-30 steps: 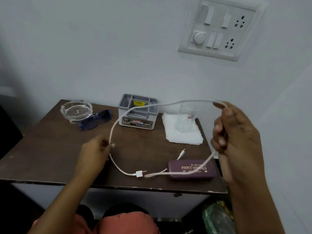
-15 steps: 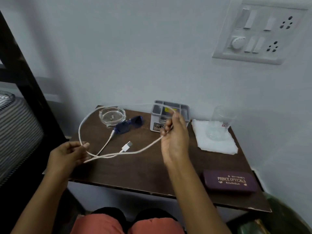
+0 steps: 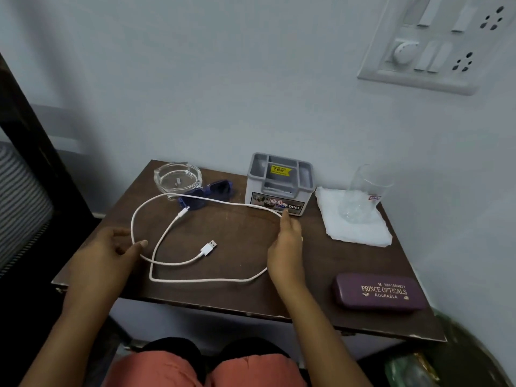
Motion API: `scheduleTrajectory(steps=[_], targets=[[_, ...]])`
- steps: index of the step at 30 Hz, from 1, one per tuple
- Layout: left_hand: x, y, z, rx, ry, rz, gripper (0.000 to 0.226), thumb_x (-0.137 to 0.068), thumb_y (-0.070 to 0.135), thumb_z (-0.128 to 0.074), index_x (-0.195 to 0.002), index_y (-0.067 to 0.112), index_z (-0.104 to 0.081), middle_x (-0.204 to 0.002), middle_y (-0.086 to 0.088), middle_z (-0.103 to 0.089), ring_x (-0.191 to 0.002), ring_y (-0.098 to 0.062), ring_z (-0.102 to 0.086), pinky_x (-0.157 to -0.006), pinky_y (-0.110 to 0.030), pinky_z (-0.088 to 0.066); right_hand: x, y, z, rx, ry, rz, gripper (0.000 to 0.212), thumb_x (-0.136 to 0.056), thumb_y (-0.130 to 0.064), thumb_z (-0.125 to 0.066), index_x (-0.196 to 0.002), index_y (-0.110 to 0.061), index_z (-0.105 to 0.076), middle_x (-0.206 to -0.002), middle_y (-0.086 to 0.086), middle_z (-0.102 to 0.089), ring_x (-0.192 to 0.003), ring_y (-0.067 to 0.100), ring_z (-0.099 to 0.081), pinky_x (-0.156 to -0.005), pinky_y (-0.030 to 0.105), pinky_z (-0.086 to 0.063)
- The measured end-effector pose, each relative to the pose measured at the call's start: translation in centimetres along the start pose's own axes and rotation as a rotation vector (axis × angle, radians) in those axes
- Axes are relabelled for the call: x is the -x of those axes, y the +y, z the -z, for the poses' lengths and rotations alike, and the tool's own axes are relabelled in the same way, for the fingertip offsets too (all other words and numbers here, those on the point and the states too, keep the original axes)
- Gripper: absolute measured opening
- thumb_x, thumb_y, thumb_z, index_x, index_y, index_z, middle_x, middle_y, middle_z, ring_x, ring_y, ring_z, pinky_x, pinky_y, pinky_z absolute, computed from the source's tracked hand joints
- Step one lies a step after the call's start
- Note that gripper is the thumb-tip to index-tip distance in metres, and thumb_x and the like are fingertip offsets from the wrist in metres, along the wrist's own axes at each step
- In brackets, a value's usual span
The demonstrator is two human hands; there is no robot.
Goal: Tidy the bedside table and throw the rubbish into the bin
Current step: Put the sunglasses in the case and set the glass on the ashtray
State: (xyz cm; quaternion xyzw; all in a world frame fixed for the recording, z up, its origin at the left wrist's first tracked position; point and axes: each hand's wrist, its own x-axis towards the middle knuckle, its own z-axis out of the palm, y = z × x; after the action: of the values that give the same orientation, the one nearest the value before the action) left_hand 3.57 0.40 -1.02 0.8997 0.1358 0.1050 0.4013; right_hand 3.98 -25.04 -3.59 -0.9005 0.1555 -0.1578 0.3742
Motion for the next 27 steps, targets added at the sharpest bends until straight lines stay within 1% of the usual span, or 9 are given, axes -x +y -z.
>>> scheduleTrajectory(steps=[4,6,9,11,13,16,19,23,27], targets=[[0.1,-0.5,-0.3,-0.007,0.026,-0.011,0.047,-0.079,0.02,-0.072,-0.12,0.011,-0.051,-0.086,-0.006,-0.065,-0.101,-0.036,-0.059,-0.085,-0.044,-0.044,0.5,-0.8,-0.9,0.198,-0.049,0.03,0.074,-0.085,0.015,-0.042,-0.149,-0.005,-0.011,-0.149,0.011,-0.024,-0.127,0.025,-0.041,-0.101,0.026,-0.039],[-0.2,-1.2,-0.4,0.015,0.028,-0.025,0.048,-0.078,0.02,-0.072,-0.12,0.015,-0.049,-0.106,-0.013,-0.065,-0.103,-0.036,-0.06,-0.087,-0.048,-0.047,0.6,-1.4,-1.5,0.218,-0.057,0.031,0.075,-0.087,0.013,-0.044,-0.149,-0.006,-0.007,-0.15,0.011,-0.023,-0.126,0.024,-0.041,-0.1,0.027,-0.042],[-0.4,-2.0,0.1,0.031,0.007,-0.001,0.047,-0.075,0.035,-0.069,-0.116,0.021,-0.052,-0.111,-0.011,-0.064,-0.099,-0.03,-0.063,-0.086,-0.049,-0.051,0.6,-2.2,-2.5,0.2,-0.079,0.027,0.076,-0.087,0.012,-0.045,-0.149,-0.006,-0.005,-0.153,0.012,-0.018,-0.132,0.026,-0.037,-0.103,0.032,-0.042],[0.3,-1.3,0.3,0.054,0.041,0.018,0.055,-0.074,0.042,-0.067,-0.121,0.019,-0.05,-0.12,-0.014,-0.056,-0.104,-0.033,-0.059,-0.09,-0.05,-0.048,0.7,-2.8,-2.8,0.162,-0.08,0.022,0.076,-0.087,0.012,-0.045,-0.149,-0.006,-0.005,-0.155,0.012,-0.015,-0.136,0.027,-0.032,-0.106,0.034,-0.04],[2.1,0.1,0.3,0.101,0.148,0.03,0.054,-0.081,0.03,-0.069,-0.127,0.015,-0.046,-0.129,-0.019,-0.042,-0.108,-0.04,-0.053,-0.093,-0.052,-0.043,1.1,-3.0,-1.9,0.089,-0.062,0.024,0.071,-0.09,0.01,-0.042,-0.15,-0.008,-0.007,-0.155,0.01,-0.015,-0.138,0.025,-0.029,-0.108,0.032,-0.038],[5.6,3.3,-0.5,0.186,0.205,-0.222,0.039,-0.085,0.023,-0.065,-0.121,0.02,-0.051,-0.12,-0.005,-0.044,-0.105,-0.031,-0.052,-0.092,-0.05,-0.045,2.8,-2.3,1.7,-0.039,-0.006,0.129,0.053,-0.097,0.0,-0.036,-0.147,-0.013,-0.023,-0.152,0.004,-0.027,-0.138,0.016,-0.029,-0.109,0.018,-0.025],[9.2,6.3,-3.8,0.288,-0.062,-0.499,0.03,-0.086,0.035,-0.059,-0.115,0.033,-0.053,-0.108,0.016,-0.052,-0.103,-0.01,-0.054,-0.09,-0.033,-0.045,5.0,0.6,7.1,-0.101,0.048,0.248,0.044,-0.098,-0.02,-0.037,-0.142,-0.027,-0.035,-0.146,-0.008,-0.037,-0.135,0.003,-0.03,-0.115,0.033,-0.025],[13.6,10.7,-9.6,0.279,-0.477,-0.695,0.048,-0.082,0.045,-0.059,-0.128,0.037,-0.044,-0.125,0.02,-0.047,-0.119,0.005,-0.042,-0.1,-0.01,-0.03,6.7,6.6,14.3,0.091,0.019,0.227,0.054,-0.089,-0.046,-0.045,-0.14,-0.044,-0.028,-0.145,-0.026,-0.026,-0.14,0.001,-0.021,-0.115,0.046,-0.025],[14.3,13.1,-14.8,0.159,-0.757,-0.73,0.084,-0.072,0.046,-0.071,-0.142,0.033,-0.027,-0.142,0.017,-0.031,-0.13,-0.001,-0.031,-0.109,-0.021,-0.029,5.8,11.6,18.5,0.313,-0.141,0.146,0.091,-0.067,-0.085,-0.035,-0.144,-0.038,-0.022,-0.154,-0.015,-0.022,-0.144,0.006,-0.011,-0.117,0.046,-0.022]])
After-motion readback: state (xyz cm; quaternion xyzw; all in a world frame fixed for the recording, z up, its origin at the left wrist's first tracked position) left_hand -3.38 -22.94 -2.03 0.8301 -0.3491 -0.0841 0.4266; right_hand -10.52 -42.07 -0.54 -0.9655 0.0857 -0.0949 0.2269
